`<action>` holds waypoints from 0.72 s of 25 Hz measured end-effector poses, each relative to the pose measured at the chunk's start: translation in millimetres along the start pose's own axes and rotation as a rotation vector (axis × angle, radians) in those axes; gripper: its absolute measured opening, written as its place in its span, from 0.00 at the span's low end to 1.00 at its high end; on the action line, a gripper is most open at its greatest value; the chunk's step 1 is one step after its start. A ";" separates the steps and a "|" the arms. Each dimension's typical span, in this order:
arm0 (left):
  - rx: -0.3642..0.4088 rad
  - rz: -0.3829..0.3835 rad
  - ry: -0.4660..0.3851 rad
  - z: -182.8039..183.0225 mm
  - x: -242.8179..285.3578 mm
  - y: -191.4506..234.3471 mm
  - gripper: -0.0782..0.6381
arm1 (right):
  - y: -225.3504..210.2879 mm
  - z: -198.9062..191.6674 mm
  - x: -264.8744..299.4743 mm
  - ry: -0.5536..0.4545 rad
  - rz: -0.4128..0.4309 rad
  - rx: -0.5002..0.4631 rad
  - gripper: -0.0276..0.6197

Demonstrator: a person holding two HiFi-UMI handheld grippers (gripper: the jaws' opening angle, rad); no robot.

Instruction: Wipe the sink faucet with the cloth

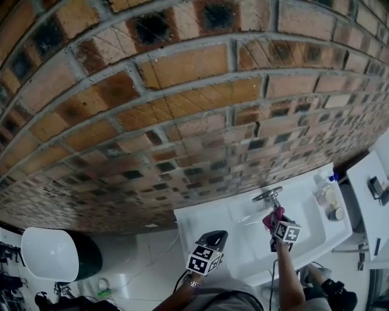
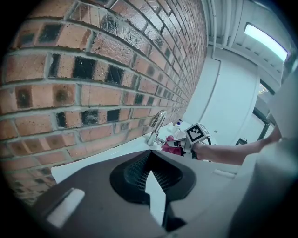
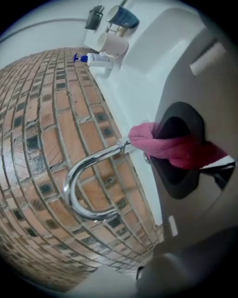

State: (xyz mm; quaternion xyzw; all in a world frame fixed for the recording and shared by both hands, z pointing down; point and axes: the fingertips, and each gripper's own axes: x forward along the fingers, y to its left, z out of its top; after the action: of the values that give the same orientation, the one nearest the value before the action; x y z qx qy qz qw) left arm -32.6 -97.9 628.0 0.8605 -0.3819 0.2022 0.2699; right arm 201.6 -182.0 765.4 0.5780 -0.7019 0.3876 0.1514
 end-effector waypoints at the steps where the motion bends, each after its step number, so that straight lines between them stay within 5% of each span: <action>1: 0.004 -0.005 -0.003 1.7 0.9 -1.5 0.13 | 10.7 8.4 -9.0 -0.018 0.058 0.009 0.17; 5: 0.008 -0.015 -0.010 4.1 3.6 -3.8 0.13 | 46.4 75.4 -40.7 -0.195 0.261 0.046 0.17; 12: 0.021 0.006 -0.036 9.2 -15.2 -4.9 0.13 | 35.1 123.7 -29.1 -0.270 0.150 0.102 0.17; 18: -0.020 0.037 -0.033 2.6 -15.4 12.9 0.13 | 104.8 87.8 -15.8 -0.236 0.192 0.027 0.16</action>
State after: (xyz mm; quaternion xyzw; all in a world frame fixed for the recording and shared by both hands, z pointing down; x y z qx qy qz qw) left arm -51.7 -98.3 621.5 0.8536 -0.4042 0.1892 0.2686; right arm 129.4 -230.8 658.9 0.5518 -0.7616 0.3392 0.0223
